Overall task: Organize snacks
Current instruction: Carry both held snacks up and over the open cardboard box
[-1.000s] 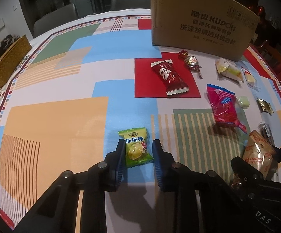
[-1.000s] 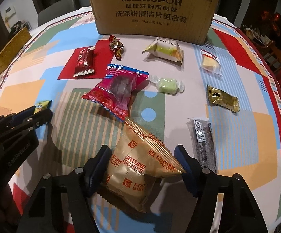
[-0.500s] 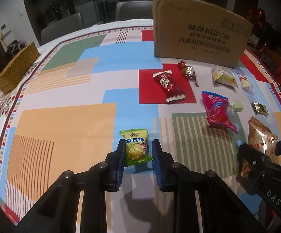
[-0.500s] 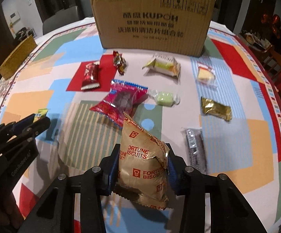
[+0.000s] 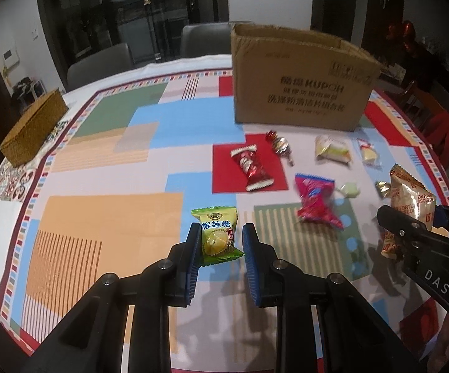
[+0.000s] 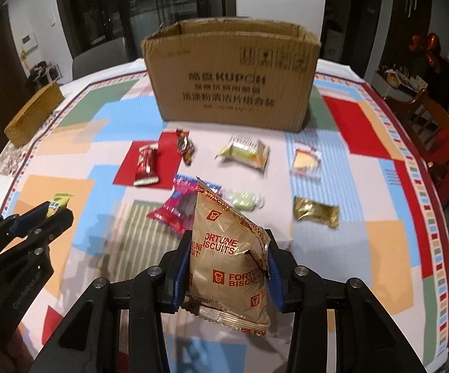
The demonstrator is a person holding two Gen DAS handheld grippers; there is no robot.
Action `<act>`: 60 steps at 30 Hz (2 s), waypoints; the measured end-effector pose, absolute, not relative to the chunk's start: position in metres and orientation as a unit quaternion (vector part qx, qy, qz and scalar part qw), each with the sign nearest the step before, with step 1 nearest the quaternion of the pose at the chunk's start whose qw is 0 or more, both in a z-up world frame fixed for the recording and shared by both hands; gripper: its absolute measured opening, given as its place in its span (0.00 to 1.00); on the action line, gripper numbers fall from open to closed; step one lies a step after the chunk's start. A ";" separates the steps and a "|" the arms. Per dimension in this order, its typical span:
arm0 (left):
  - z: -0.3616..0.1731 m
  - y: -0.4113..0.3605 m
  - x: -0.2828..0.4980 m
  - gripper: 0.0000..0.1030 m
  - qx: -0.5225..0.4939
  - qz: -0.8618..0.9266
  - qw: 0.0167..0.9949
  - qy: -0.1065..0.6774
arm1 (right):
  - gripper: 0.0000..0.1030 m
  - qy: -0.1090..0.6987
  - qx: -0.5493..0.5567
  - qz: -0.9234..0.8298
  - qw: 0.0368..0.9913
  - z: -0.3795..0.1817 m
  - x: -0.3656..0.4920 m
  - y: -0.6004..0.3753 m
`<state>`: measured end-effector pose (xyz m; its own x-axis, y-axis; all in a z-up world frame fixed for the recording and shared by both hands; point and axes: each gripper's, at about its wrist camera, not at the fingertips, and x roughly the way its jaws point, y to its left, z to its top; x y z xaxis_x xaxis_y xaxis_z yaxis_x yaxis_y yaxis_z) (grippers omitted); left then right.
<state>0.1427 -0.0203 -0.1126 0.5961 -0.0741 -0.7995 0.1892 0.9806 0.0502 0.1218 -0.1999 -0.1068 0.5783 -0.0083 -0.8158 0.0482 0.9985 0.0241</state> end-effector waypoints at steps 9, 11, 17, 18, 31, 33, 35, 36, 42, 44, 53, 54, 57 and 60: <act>-0.076 -0.036 0.152 0.26 0.066 -0.091 0.903 0.414 | 0.42 0.424 0.026 -0.034 0.905 -0.073 0.128 -0.221; -0.069 -0.040 0.156 0.26 0.069 -0.096 0.906 0.407 | 0.42 0.416 0.028 -0.038 0.908 -0.066 0.132 -0.225; -0.048 -0.047 0.173 0.26 0.065 -0.110 0.910 0.395 | 0.42 0.390 0.033 -0.045 0.919 -0.042 0.146 -0.235; -0.045 -0.048 0.176 0.26 0.064 -0.111 0.911 0.392 | 0.42 0.386 0.033 -0.045 0.921 -0.039 0.150 -0.236; -0.004 -0.069 0.227 0.26 0.053 -0.129 0.920 0.366 | 0.42 0.348 0.028 -0.048 0.936 -0.003 0.190 -0.252; 0.002 -0.072 0.233 0.26 0.055 -0.132 0.922 0.360 | 0.42 0.342 0.022 -0.048 0.938 0.003 0.196 -0.253; 0.010 -0.075 0.241 0.26 0.061 -0.132 0.925 0.350 | 0.42 0.337 0.020 -0.048 0.940 0.009 0.201 -0.254; 0.012 -0.076 0.244 0.26 0.063 -0.132 0.927 0.346 | 0.42 0.334 0.019 -0.048 0.941 0.012 0.205 -0.256; 0.031 -0.086 0.267 0.26 0.071 -0.137 0.933 0.324 | 0.42 0.326 0.024 -0.048 0.944 0.024 0.224 -0.260; 0.035 -0.089 0.274 0.26 0.072 -0.138 0.935 0.319 | 0.42 0.321 0.022 -0.051 0.945 0.028 0.231 -0.262; 0.037 -0.100 0.313 0.26 0.078 -0.136 0.937 0.312 | 0.42 0.307 0.018 -0.055 0.950 0.042 0.260 -0.262; 0.036 -0.101 0.316 0.26 0.080 -0.136 0.937 0.311 | 0.42 0.305 0.017 -0.055 0.951 0.043 0.262 -0.261; 0.032 -0.104 0.327 0.26 0.082 -0.136 0.937 0.313 | 0.42 0.302 0.014 -0.056 0.952 0.045 0.273 -0.259; 0.026 -0.109 0.341 0.26 0.083 -0.137 0.934 0.320 | 0.42 0.305 0.015 -0.055 0.951 0.043 0.281 -0.257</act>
